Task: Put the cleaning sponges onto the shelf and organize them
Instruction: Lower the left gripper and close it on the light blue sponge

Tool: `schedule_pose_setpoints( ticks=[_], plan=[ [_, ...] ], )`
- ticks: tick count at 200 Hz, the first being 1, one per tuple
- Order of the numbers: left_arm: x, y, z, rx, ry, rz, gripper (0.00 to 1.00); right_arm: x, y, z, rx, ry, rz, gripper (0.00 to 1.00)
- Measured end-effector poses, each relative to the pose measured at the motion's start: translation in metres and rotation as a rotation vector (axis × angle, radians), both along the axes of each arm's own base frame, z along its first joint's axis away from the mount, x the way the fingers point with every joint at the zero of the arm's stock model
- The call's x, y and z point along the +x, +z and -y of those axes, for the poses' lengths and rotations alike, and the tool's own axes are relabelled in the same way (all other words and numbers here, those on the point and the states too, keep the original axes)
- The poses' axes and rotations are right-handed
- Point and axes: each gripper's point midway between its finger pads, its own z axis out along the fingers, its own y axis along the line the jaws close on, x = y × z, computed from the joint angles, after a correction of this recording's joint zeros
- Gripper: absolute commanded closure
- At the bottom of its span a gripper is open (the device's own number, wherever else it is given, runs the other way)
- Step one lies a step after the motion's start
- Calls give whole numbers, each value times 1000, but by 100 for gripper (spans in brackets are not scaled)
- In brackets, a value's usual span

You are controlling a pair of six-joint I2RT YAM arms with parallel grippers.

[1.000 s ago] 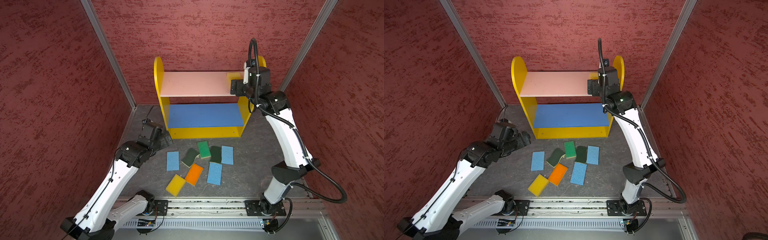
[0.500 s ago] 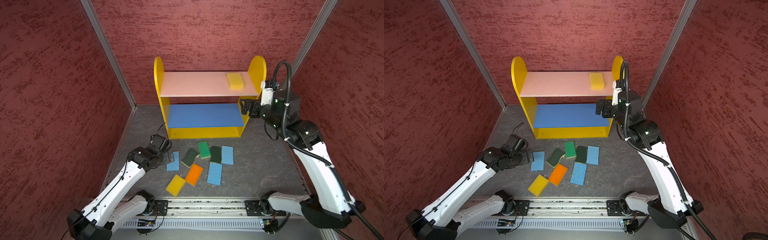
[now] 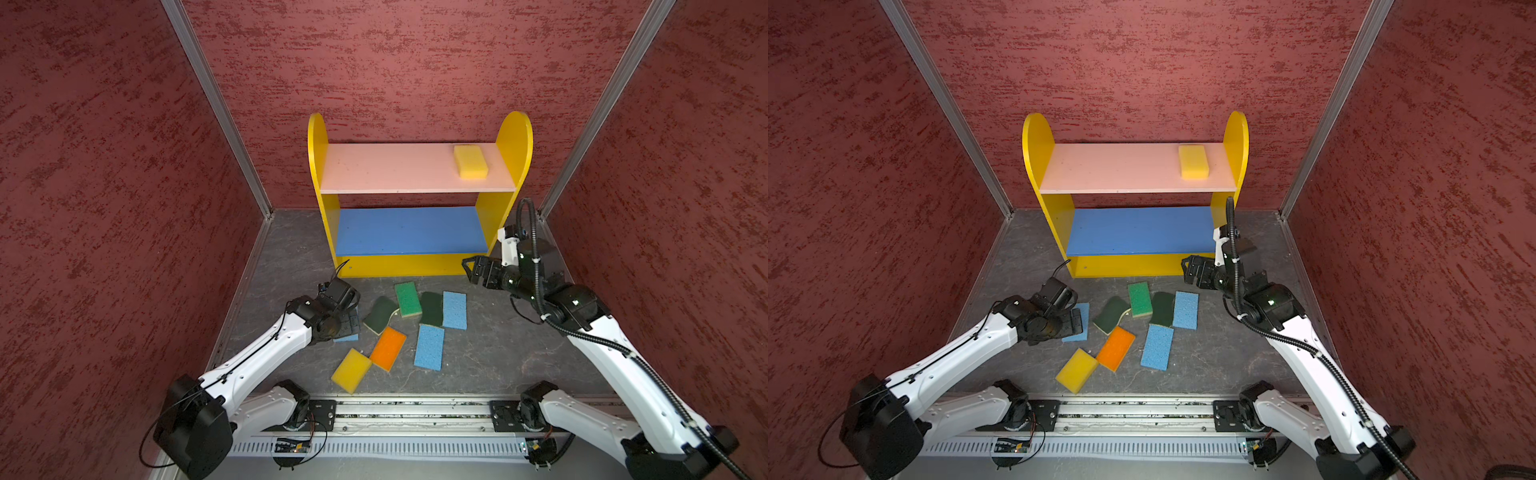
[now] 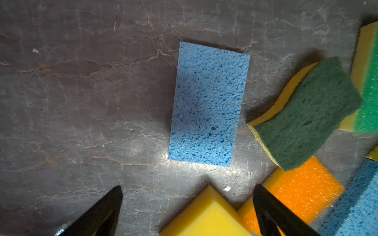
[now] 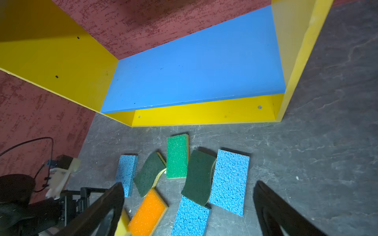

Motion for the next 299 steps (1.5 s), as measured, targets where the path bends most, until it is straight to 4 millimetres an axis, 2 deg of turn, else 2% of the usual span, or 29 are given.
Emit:
schedule_pose_setpoints(
  ticks=[30,76,114,157,256,299],
  plan=[
    [5,-13,6,7,-5,-16,1,-6,-9,5,25,-15,-18,1],
    [6,-34,9,37,-23,-72,1,-13,-45,11,17,-47,-97,1],
    [7,-41,12,49,-56,-87,1,-15,-45,15,24,-62,-89,1],
    [9,-48,16,48,-85,-102,1,-16,-57,17,21,-79,-118,1],
    [15,-63,24,61,-155,-136,0,-14,-68,20,28,-113,-156,1],
    [21,-63,27,59,-165,-112,10,-15,-78,25,18,-138,-175,1]
  ],
)
